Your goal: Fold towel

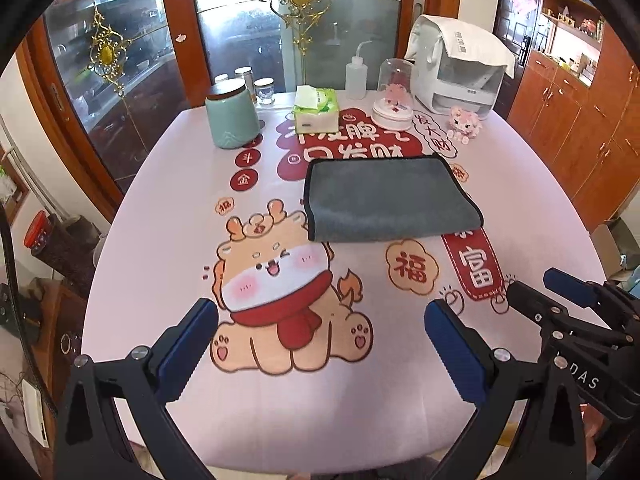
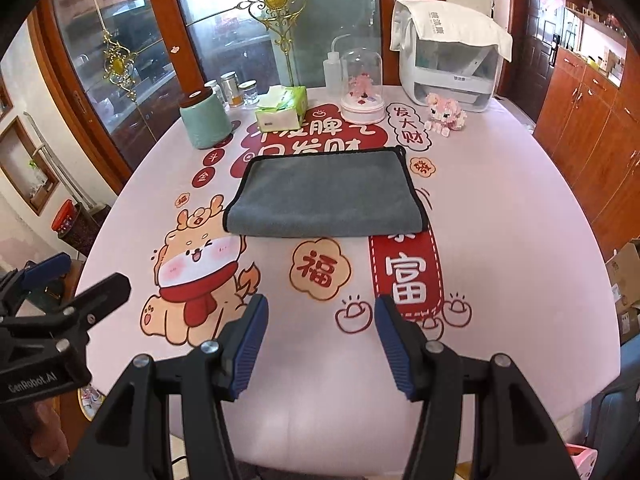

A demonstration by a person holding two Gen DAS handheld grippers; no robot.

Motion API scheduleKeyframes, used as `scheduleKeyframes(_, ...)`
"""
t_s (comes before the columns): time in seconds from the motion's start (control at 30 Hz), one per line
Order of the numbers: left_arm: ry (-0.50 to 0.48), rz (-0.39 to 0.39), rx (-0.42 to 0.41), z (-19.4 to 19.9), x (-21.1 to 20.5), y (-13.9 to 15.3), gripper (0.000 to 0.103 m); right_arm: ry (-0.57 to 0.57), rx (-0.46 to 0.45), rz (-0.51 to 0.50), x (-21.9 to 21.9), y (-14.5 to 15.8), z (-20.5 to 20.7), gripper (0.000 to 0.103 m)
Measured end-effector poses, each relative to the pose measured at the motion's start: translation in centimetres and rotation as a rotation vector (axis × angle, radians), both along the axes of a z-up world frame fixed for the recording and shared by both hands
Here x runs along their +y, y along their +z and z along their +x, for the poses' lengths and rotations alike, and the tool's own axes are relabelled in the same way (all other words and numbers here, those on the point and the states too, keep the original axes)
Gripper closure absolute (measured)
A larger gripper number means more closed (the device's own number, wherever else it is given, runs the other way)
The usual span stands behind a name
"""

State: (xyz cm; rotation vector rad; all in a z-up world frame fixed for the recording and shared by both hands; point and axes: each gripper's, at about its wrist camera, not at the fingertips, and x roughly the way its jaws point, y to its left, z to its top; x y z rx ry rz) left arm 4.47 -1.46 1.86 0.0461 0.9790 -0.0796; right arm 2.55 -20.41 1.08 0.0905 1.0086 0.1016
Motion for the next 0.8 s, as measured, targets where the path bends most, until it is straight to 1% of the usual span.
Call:
scheduleKeyframes(0.27,0.013,-0.036,0.026,-2.4,0.1,-0.4,0.0,0.019,0.02,0.002,1.0,-0.1,-2.4,0.047)
scheduleKeyframes(0.6,0.023,-0.045,0.026,-4.3,0.6,-0.3,0.0,-0.001,-0.012,-0.023,1.5,0.9,-4.9,0.047)
scheduleKeyframes(0.8,0.014,-0.043,0.019,-5.6,1.1,-0.2,0.0,-0.028,-0.007,-0.029,1.8,0.9,-6.5,0.047)
